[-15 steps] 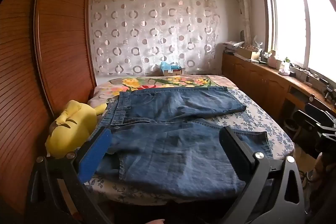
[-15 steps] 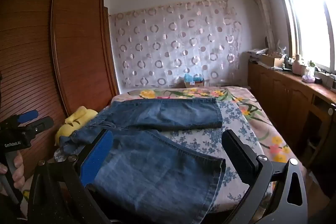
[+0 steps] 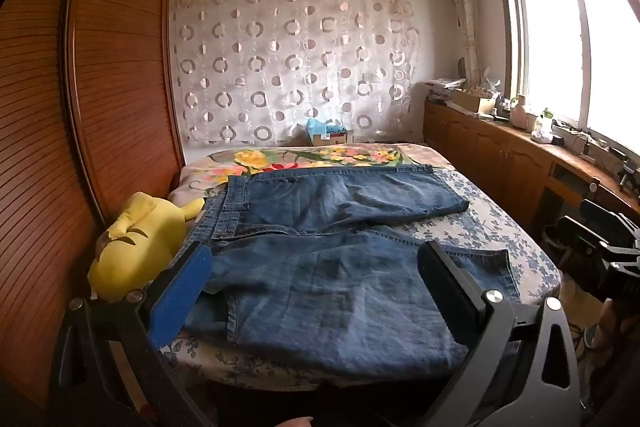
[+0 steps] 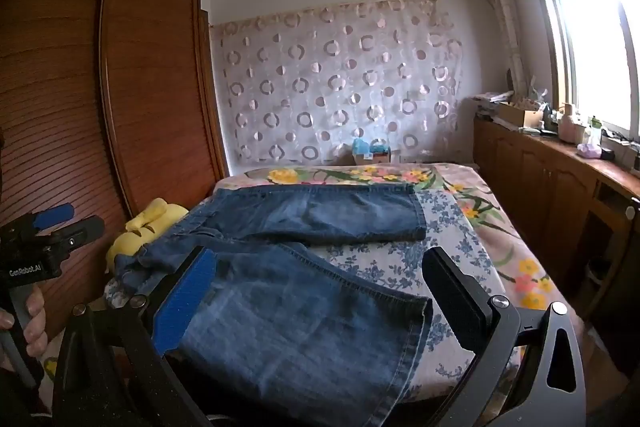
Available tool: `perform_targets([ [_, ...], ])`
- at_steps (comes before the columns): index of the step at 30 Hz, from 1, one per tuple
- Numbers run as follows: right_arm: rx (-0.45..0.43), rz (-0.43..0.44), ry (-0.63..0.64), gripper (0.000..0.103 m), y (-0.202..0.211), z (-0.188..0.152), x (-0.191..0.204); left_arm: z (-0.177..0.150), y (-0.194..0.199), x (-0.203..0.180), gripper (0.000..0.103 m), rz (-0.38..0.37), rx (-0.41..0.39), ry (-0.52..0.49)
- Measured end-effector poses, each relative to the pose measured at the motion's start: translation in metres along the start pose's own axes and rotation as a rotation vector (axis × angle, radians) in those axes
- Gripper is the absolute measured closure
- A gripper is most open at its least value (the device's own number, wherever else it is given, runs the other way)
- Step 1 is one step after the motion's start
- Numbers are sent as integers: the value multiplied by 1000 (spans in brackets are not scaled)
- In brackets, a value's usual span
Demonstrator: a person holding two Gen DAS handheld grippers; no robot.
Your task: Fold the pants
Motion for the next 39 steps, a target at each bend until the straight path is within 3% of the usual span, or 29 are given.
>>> perform_targets([
  [39,7,1,5,0,0,0,3,0,0,0,0,0,-4,2],
])
Point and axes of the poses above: each gripper's, at about its wrist camera, not at the fingertips, and y roughly against the way its jaws point, x to its left, z to its top, the point moved 7 cm from there along -y, roughly the way its jaws point, and after that the axes turned 14 degrees about -z, right-handed, at the moved point
